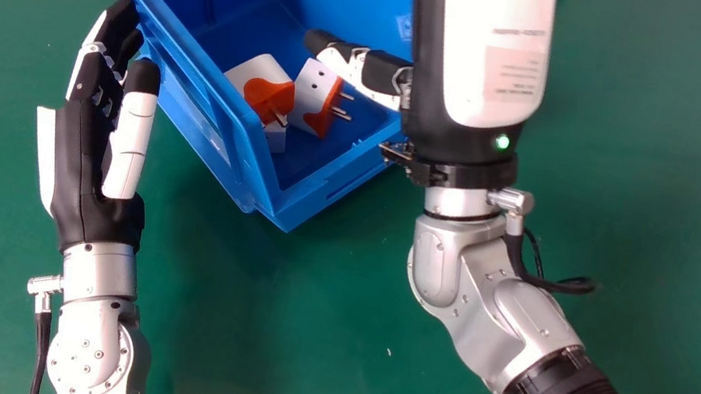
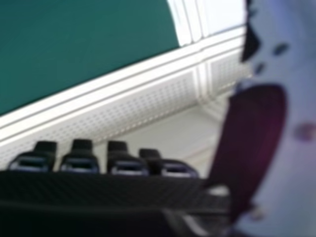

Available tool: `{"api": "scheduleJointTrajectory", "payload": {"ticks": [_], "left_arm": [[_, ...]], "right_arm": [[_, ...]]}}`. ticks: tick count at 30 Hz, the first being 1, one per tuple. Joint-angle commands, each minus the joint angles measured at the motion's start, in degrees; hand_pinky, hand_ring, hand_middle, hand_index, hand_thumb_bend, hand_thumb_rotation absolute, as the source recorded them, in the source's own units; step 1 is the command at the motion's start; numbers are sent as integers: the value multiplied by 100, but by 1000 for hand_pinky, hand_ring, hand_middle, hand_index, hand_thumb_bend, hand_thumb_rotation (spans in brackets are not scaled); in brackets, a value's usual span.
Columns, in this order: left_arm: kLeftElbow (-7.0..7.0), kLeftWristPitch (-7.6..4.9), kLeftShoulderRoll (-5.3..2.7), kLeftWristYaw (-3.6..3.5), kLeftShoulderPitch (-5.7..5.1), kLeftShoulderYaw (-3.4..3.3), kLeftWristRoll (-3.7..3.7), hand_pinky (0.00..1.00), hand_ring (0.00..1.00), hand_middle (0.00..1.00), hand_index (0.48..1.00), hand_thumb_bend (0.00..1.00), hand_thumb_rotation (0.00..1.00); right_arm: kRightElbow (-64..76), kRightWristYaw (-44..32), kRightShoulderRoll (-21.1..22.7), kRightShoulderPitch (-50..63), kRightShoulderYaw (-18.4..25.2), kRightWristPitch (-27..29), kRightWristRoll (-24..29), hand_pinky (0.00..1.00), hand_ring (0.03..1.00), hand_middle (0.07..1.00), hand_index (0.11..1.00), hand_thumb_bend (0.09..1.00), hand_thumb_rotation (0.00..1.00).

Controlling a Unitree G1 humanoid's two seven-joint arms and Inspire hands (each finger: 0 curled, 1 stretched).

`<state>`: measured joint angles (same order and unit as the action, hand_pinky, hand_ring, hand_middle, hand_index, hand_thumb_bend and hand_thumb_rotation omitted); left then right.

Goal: Pick all objects and put in blue box

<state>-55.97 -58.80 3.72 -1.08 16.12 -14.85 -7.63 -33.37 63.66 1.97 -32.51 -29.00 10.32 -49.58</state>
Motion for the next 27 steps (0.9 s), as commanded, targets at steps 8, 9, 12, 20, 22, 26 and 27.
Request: {"api": "scheduleJointTrajectory", "payload": {"ticks": [8, 9, 12, 20, 22, 26, 27], "left_arm": [[131, -96, -26, -105, 15, 43, -6, 883, 912, 905, 856, 833, 779], [130, -97, -24, -109, 8, 44, -3, 883, 912, 905, 856, 833, 779], [143, -94, -14, -111, -26, 50, 24, 886, 913, 906, 857, 833, 779], [117, -80, 0, -113, -37, 36, 28, 895, 918, 908, 860, 828, 784], [115, -83, -4, -134, -35, 34, 9, 896, 917, 908, 860, 832, 787], [114, -90, -5, -120, -46, 41, 34, 897, 917, 907, 860, 831, 790], [116, -91, -9, -119, -52, 42, 36, 897, 917, 907, 860, 830, 790]], "right_arm": [[685, 503, 41, 745, 579, 813, 398, 999, 1000, 1000, 1000, 784, 223], [777, 445, 64, 857, 699, 933, 531, 999, 1000, 1000, 1000, 784, 223], [1136, -3, 86, 1223, 1018, 1203, 1054, 998, 1000, 1000, 1000, 757, 249], [1830, -1413, -152, 2077, 1708, 1699, 2630, 924, 963, 983, 1000, 708, 348], [1852, -1842, -286, 2211, 1848, 1900, 3168, 919, 956, 977, 1000, 702, 381], [1946, -2611, -619, 2407, 2107, 2009, 4092, 920, 962, 976, 998, 693, 442], [1954, -2823, -703, 2437, 2177, 2024, 4352, 926, 968, 979, 999, 694, 455]]}}
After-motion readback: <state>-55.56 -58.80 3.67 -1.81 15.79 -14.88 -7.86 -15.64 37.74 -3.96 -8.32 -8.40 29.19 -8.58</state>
